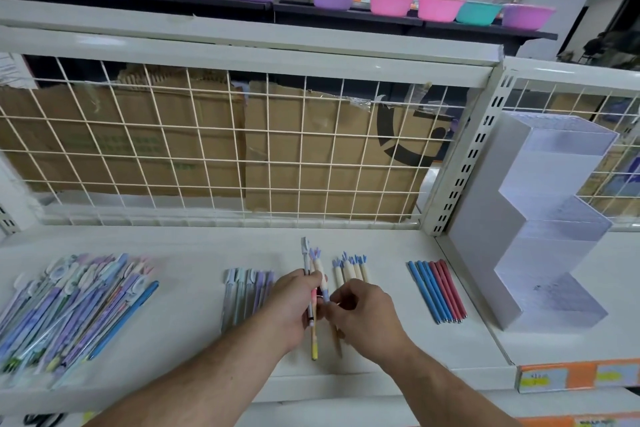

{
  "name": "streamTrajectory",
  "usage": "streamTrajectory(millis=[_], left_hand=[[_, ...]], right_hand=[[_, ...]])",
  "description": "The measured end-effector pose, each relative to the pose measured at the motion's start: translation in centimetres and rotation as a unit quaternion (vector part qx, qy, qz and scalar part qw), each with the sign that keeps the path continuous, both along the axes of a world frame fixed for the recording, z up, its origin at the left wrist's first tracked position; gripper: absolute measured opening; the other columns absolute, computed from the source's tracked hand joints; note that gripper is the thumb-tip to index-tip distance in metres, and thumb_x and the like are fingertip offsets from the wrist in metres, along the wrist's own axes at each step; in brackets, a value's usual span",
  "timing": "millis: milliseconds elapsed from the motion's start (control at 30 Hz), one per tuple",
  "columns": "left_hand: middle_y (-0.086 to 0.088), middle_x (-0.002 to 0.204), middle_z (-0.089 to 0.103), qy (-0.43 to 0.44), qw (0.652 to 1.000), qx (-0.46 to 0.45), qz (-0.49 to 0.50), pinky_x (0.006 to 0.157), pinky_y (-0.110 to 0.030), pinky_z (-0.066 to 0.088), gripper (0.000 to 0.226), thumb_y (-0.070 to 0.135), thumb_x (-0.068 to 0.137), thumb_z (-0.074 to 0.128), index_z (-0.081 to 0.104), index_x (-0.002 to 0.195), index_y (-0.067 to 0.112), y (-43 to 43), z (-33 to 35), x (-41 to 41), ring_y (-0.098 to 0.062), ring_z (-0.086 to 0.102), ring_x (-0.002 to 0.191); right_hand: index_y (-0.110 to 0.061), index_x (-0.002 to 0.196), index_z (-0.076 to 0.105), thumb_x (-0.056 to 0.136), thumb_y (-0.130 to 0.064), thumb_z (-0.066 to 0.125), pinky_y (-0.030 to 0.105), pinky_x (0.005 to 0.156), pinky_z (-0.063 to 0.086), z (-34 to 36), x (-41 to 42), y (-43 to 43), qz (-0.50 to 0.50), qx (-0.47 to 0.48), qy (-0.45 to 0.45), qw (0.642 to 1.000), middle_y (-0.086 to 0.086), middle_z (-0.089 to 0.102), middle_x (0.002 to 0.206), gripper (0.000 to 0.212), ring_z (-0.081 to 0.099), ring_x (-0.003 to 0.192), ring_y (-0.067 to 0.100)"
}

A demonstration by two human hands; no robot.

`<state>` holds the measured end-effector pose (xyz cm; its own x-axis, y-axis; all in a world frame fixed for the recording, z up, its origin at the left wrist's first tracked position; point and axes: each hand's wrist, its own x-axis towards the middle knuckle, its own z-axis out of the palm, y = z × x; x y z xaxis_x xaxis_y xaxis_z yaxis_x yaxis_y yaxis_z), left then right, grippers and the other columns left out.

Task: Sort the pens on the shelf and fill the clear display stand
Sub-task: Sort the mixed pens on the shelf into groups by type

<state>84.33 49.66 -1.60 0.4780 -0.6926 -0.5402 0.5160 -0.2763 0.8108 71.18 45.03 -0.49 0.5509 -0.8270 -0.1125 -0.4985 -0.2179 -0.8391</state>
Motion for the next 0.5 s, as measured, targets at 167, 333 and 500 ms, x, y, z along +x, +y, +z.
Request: streamTrajectory(millis=[167,333,500], left_hand=[[-0.011,0.066,0.061,0.008,1.0,-0.009,0.007,0.062,-0.035,0.055,0.011,0.006,0.095,0.053,0.063,0.092,0.002,-0.1,-0.4,0.1,-0.023,0.058,0.054],[-0.018,0.08,0.051,0.055,0.998,-0.009,0.016,0.065,-0.041,0.054,0.014,0.0,0.093,0.045,0.056,0.085,0.002,-0.3,-0.6,0.3,-0.029,0.053,0.069],[-0.02,0.076,0.061,0.064,0.998,0.004,0.007,0.068,-0.044,0.059,0.015,0.0,0.092,0.047,0.059,0.082,0.0,-1.1,-0.8,0.1,-0.031,0.06,0.065]], right_hand=[[-0.022,0.076,0.064,0.084,-0.018,0.073,0.026,0.061,0.054,-0.2,-0.1,-0.5,-0.024,-0.034,0.032,0.999,-0.003,0.068,0.07,0.012,0.064,0.064,0.016],[-0.024,0.079,0.063,0.091,-0.028,0.066,0.019,0.055,0.047,-0.9,-0.2,-1.6,-0.082,-0.089,0.102,0.987,-0.008,0.065,0.073,0.013,0.063,0.065,0.01],[-0.022,0.083,0.064,0.095,-0.035,0.059,0.022,0.052,0.043,-1.5,-0.1,-2.5,-0.077,-0.131,0.167,0.974,-0.007,0.062,0.072,0.019,0.059,0.063,0.011]])
